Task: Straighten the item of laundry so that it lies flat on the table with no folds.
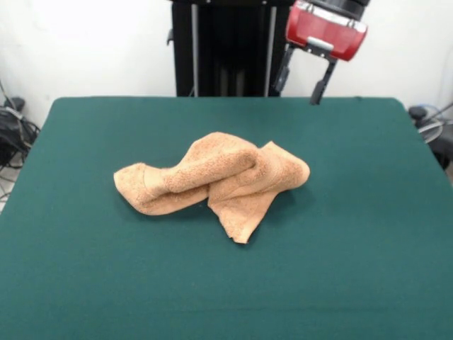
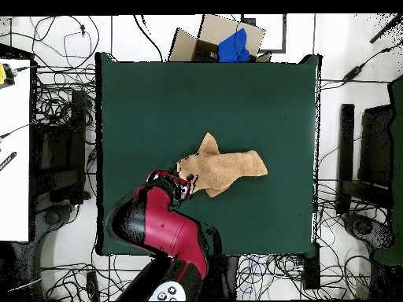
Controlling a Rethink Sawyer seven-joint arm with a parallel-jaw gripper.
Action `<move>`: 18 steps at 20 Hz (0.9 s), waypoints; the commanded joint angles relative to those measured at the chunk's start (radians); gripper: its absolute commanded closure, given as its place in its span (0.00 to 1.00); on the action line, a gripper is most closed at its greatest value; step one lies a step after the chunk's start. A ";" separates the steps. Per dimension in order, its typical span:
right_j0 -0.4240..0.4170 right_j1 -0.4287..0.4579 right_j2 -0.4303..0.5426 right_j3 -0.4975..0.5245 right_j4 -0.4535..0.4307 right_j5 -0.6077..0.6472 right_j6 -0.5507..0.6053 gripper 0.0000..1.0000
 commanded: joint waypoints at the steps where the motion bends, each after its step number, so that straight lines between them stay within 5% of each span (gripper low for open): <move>1: 0.005 0.071 0.013 0.041 0.088 -0.041 0.315 0.00; 18: -0.037 0.087 0.047 0.026 0.103 -0.105 0.281 0.00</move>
